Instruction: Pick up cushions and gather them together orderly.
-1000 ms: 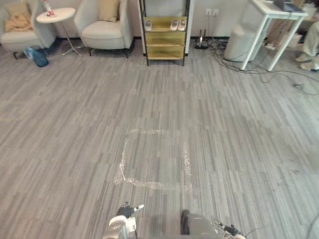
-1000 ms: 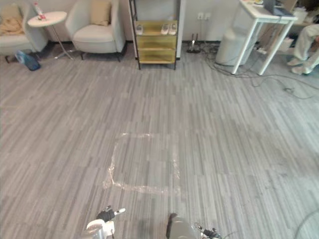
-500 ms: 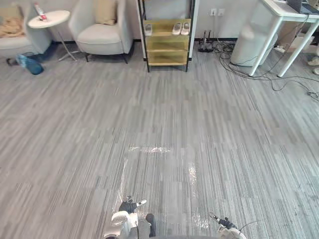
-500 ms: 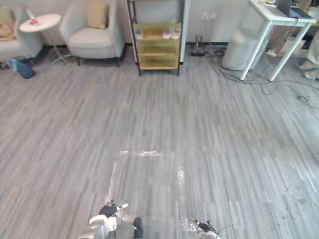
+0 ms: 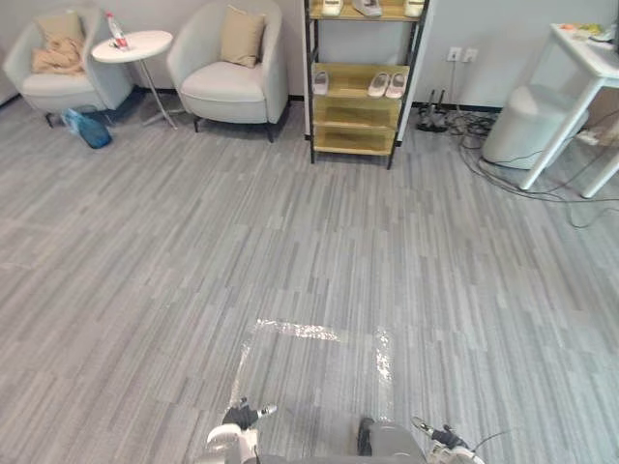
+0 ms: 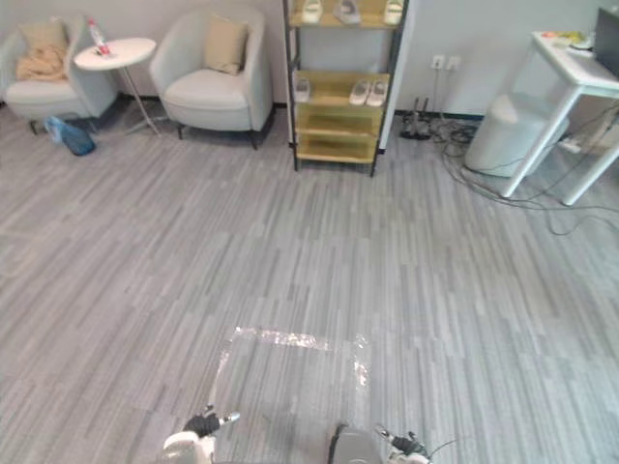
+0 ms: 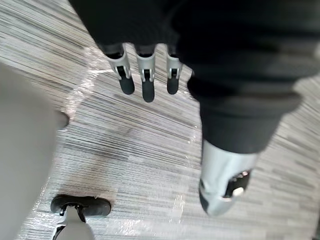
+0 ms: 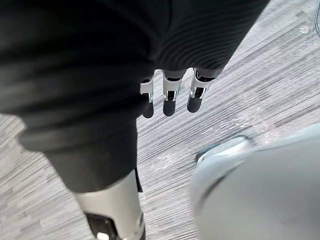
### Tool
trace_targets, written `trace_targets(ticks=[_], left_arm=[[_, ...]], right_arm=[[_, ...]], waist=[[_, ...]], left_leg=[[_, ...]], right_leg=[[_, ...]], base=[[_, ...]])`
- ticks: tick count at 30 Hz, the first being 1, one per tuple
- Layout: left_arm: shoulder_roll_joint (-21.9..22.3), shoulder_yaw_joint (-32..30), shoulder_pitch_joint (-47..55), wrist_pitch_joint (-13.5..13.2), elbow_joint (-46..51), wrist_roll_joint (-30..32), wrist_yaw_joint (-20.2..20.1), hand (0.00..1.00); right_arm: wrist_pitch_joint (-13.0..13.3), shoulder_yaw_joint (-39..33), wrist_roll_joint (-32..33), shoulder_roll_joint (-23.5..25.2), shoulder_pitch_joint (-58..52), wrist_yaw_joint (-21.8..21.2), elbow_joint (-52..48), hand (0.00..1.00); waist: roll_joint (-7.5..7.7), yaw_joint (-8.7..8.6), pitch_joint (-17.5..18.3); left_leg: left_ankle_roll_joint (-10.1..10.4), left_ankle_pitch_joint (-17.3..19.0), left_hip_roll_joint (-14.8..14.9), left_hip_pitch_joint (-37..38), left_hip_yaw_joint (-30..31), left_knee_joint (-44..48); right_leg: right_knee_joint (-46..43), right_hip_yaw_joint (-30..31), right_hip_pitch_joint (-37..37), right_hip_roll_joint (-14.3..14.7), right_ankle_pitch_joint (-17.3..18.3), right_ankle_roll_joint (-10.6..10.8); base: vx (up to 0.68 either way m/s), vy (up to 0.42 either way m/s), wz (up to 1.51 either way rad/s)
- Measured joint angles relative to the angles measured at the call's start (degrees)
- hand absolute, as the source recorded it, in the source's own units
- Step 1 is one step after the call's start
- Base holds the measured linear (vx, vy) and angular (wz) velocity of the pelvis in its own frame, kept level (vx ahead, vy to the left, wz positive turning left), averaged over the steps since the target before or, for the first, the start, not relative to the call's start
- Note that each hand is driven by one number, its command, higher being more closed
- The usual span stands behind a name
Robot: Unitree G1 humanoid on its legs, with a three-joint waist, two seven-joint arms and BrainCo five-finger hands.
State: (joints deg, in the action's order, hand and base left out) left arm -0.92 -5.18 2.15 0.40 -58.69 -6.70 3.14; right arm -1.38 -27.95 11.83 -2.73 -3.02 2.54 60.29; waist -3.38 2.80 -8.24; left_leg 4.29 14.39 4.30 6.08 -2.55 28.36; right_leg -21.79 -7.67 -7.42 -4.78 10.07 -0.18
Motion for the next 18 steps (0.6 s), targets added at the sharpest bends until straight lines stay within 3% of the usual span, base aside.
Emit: trace_targets(ticks=[1, 4, 7, 8, 9, 10, 11, 13, 18], left_arm=[[0.08, -0.47, 0.05, -0.02, 0.86, 0.0, -0.04, 0.0], [-0.29, -0.47, 0.21, -0.04, 1.83, -0.02, -0.04, 0.0], [-0.6, 0.25, 0.22, -0.07, 1.97, 0.0, -0.01, 0.0], [-0.72, 0.91, 0.07, -0.08, 1.86, 0.0, 0.01, 0.0], [-0.77, 1.45, -0.12, -0.08, 1.65, -0.02, -0.02, 0.0], [-1.24, 1.58, -0.24, -0.05, 1.42, -0.02, -0.04, 0.0], [-2.65, 2.33, -0.39, 0.02, 0.38, 0.0, -0.02, 0.0], [-3.52, 2.33, -0.66, 0.0, -0.14, -0.01, -0.03, 0.0], [-4.06, 4.08, -0.6, 0.02, -1.5, -0.01, -0.12, 0.0]], right_arm=[[0.13, 0.19, 0.59, 0.49, -0.75, 0.12, -0.88, 0.0], [0.12, 0.38, 1.95, 0.46, -1.2, 0.54, -0.82, 0.0], [0.22, -0.1, 2.06, 0.34, -1.28, 0.86, -0.64, 0.0], [0.23, -0.13, 2.06, 0.26, -1.32, 0.86, -0.39, 0.0], [0.25, -0.6, 2.0, -0.13, -1.35, 0.87, 0.11, 0.0], [0.21, -0.79, 2.04, 0.25, -1.28, 0.91, 0.57, 0.0], [0.05, -0.9, 2.0, 1.03, -1.08, 0.83, 2.04, 0.0], [-0.18, -1.17, 1.84, 1.49, -0.6, 0.85, 2.19, 0.0], [-0.19, -1.25, 1.82, 1.43, -0.96, 0.78, 2.45, 0.0]], waist=[[-0.04, 0.05, -0.16], [0.33, 0.4, -0.24], [0.58, 0.41, -0.16], [0.5, 0.38, -0.15], [0.16, 0.43, -0.31], [0.79, 0.6, -0.15], [2.55, 0.52, 0.49], [3.89, 0.58, 0.48], [3.57, 0.38, 0.84]], left_leg=[[3.81, -3.32, 1.6, -4.67, -0.9, 10.94], [0.51, -0.85, 4.43, -7.39, -6.64, 13.53], [0.17, -0.44, 2.49, -8.44, -7.7, -0.73], [0.61, -3.06, 1.4, -7.93, -6.86, -10.16], [0.85, -9.07, 0.68, -8.01, -4.69, -16.15], [0.8, -9.22, 0.37, -7.64, -4.86, -16.18], [0.37, -9.22, -0.8, -6.38, -5.04, -18.37], [-0.12, -9.55, -1.96, -4.86, -6.17, -20.68], [-1.65, -10.57, -4.23, -0.66, -6.55, -26.41]], right_leg=[[1.03, -0.79, 2.85, 0.12, 1.35, -0.8], [4.75, -1.6, 7.93, -0.03, 1.7, -1.05], [7.75, -1.45, 10.69, -0.94, 1.4, -0.21], [8.37, -1.32, 11.21, -0.91, 1.47, 0.57], [8.87, -0.88, 11.5, 0.03, 1.73, 1.61], [9.0, -0.37, 11.67, -0.23, 1.78, 1.95], [10.7, 0.25, 12.53, -1.14, 1.43, 2.78], [12.3, 0.95, 13.25, -2.18, 0.94, 3.72], [15.15, 2.08, 15.7, -3.49, -0.22, 4.53]], base=[[0.25, -0.141, 0.19], [0.24, -0.105, 0.11], [0.18, 0.014, -0.05], [0.28, 0.122, -0.08], [0.28, 0.137, -0.12], [0.27, 0.134, -0.11], [0.2, 0.102, -0.09], [0.18, 0.113, -0.16], [0.11, 0.095, -0.06]])
